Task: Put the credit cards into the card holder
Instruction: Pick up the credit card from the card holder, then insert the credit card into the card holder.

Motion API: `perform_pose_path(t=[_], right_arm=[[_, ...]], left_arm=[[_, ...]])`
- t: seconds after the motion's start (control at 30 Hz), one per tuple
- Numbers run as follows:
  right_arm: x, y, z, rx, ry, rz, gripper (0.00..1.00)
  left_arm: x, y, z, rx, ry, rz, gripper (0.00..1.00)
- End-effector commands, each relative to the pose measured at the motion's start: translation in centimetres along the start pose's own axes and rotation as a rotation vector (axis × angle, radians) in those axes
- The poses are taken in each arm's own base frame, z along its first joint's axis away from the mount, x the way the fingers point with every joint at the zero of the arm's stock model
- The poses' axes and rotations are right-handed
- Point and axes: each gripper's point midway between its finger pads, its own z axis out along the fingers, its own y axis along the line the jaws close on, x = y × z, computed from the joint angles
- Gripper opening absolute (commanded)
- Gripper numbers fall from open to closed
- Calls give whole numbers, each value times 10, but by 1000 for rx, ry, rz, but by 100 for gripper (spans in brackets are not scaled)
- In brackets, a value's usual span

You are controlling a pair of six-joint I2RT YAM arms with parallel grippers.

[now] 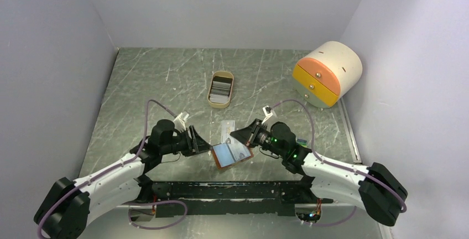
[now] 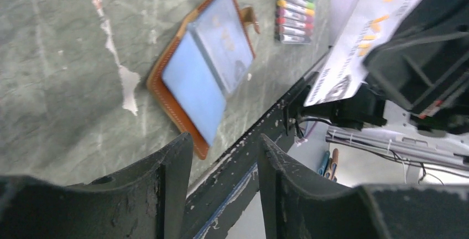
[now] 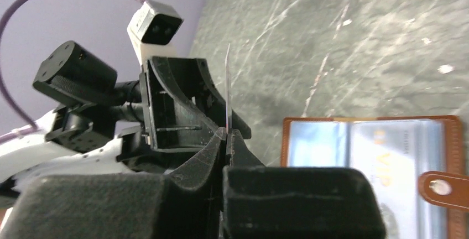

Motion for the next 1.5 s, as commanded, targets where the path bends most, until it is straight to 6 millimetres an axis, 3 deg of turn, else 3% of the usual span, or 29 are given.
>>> perform_pose_path(t=[0.0,0.23,0.47,0.53,0.73,1.03,1.27,1.47], right_arm=[[2,-46,-10,244,53,-134,0],[22,-56,-6,246,140,-107,0],[29,-63,-4,245,154,-85,0],[30,-64,-4,244,158,-87,0],[34,-63,-2,217,198,-131,0],[42,-86,-6,213,321,-101,1],[51,-99,-3,233,363,-70,0],[42,-106,-5,248,317,-62,0]], left_arm=[[-1,22,6,-103,-1,-7,53],[5,32,24,-105,59,-14,50],[3,19,35,-6,78,16,49],[4,20,38,1,86,12,44],[2,22,44,-10,103,17,10],[6,45,47,-100,168,107,9],[2,50,49,-115,165,110,9],[2,55,49,-131,161,108,9]])
